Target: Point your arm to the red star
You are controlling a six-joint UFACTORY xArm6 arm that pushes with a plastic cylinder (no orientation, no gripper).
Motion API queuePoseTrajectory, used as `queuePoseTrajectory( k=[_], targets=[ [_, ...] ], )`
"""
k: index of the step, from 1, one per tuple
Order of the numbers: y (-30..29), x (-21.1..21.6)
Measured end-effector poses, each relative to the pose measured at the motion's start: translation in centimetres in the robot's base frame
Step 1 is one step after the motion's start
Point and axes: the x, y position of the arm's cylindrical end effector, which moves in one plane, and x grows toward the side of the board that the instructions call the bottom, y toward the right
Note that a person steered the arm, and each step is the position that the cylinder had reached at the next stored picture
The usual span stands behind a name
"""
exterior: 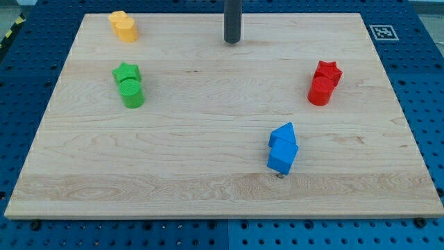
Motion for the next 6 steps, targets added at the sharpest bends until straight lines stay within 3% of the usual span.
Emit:
queuePoseTrajectory(
  k=[4,6],
  targets=[
    [12.5,0.0],
    [21.4,2.5]
  ],
)
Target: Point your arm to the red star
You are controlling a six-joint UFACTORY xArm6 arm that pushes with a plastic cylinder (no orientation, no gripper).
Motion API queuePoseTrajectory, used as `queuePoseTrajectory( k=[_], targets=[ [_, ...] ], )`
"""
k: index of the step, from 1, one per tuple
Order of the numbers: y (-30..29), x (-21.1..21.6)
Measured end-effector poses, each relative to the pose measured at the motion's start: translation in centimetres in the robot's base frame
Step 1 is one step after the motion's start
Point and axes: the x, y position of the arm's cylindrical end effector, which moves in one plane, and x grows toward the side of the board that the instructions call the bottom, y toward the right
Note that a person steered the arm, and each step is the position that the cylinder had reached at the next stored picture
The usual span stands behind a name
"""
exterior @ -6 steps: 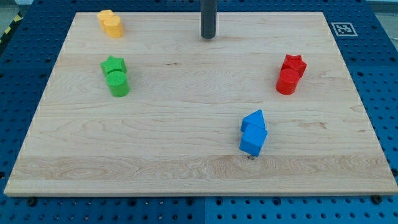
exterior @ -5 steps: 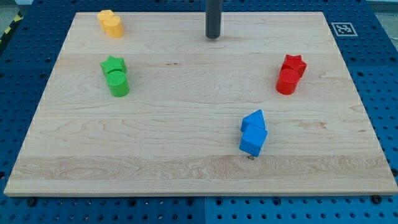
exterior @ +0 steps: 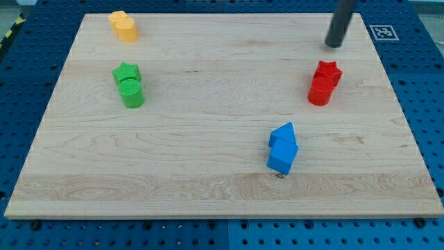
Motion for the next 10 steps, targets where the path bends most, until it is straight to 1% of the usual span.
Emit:
queuePoseTrajectory(
  k=[1,2,3,5,6,8,10],
  targets=[
    [3.3,4.1],
    [4.8,7.9],
    [4.5,10.0],
    [2.2,11.2],
    [1.0,12.5],
    [-0.2,12.5],
    [-3.6,12.5]
  ],
)
